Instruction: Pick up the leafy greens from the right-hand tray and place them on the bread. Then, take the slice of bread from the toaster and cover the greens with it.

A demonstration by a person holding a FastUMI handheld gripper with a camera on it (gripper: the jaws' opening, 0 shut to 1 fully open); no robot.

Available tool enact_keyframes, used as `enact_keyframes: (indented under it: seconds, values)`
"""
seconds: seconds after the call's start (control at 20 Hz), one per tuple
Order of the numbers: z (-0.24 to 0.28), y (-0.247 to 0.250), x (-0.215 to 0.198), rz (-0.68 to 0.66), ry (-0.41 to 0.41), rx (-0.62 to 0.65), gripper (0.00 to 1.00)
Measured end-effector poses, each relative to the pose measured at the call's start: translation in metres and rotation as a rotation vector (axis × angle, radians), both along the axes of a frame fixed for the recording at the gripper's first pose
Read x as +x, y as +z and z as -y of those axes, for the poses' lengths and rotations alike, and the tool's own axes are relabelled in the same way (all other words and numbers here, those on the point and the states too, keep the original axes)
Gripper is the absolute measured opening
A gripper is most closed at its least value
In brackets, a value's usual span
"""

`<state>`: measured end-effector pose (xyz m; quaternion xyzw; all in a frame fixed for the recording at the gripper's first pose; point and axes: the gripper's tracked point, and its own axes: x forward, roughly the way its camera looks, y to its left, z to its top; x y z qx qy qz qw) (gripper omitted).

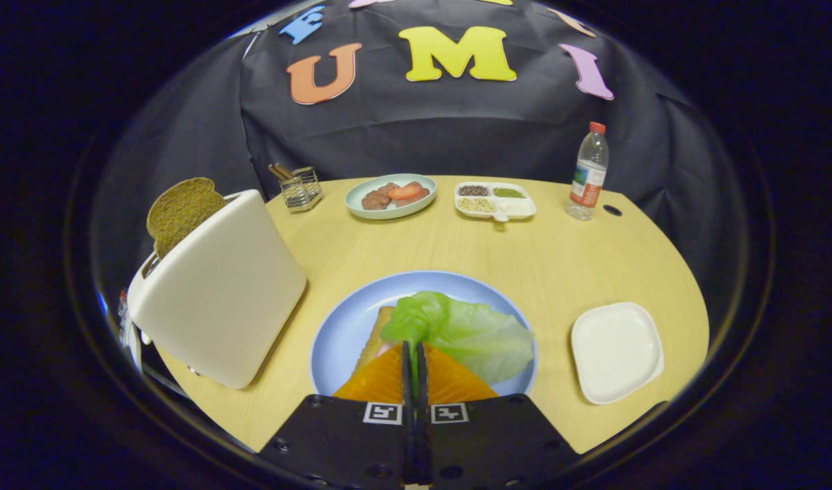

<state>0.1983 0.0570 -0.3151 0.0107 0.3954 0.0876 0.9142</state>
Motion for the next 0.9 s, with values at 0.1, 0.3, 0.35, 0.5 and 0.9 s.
enact_keyframes:
  seconds: [0.1, 0.3, 0.35, 0.5, 0.9]
  values:
    - [-0.006, 0.002, 0.002, -0.001, 0.0, 0.023, 0.03]
    - [-0.014, 0.002, -0.001, -0.015, 0.009, 0.046, 0.2]
    - [-0.016, 0.004, -0.003, -0.011, 0.016, 0.047, 0.29]
    - [-0.017, 0.007, -0.006, 0.01, 0.034, 0.027, 0.59]
    - [-0.03, 0.052, -0.026, 0.078, 0.054, 0.084, 0.96]
